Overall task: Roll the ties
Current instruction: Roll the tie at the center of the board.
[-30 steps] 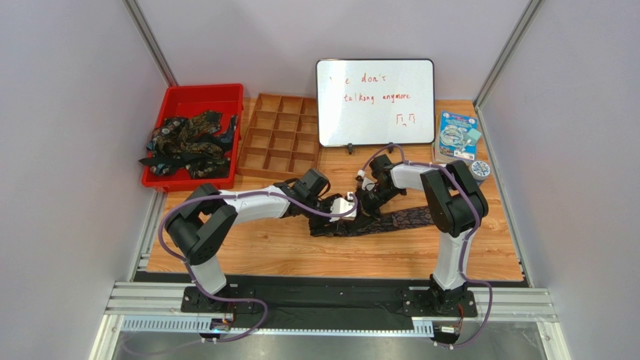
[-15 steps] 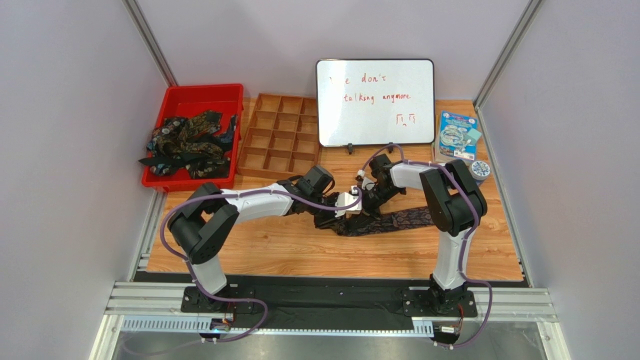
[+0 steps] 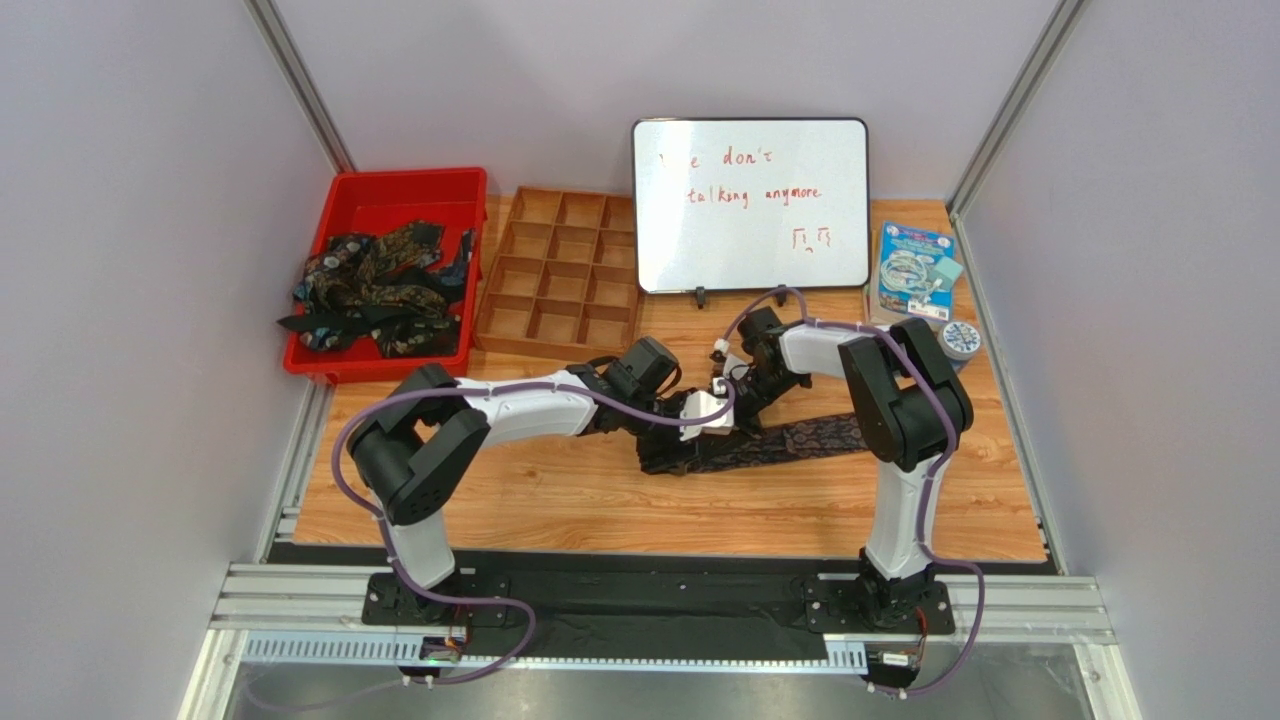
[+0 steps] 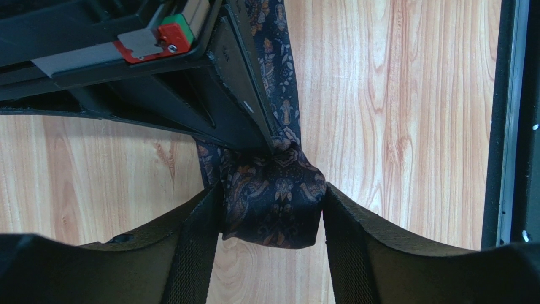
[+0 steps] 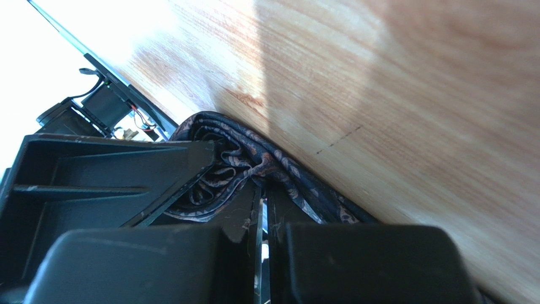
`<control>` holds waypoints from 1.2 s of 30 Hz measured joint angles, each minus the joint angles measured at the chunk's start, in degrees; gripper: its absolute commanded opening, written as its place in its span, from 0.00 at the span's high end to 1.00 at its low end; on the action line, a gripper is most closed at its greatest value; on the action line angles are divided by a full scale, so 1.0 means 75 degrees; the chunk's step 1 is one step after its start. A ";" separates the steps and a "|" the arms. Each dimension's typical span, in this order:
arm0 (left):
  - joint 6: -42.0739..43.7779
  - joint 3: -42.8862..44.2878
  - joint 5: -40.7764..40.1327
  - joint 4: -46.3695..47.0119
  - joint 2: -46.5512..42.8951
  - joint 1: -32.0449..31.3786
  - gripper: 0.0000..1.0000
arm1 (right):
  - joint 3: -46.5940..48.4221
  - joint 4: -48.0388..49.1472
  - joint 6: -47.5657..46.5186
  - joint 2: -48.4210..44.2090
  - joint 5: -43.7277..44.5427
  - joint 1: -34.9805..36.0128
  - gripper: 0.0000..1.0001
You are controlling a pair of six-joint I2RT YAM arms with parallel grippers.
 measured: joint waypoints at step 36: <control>-0.0023 0.0093 -0.0303 0.0064 0.0149 -0.0026 0.81 | -0.0102 -0.0029 -0.0201 -0.0315 -0.0052 -0.0210 0.99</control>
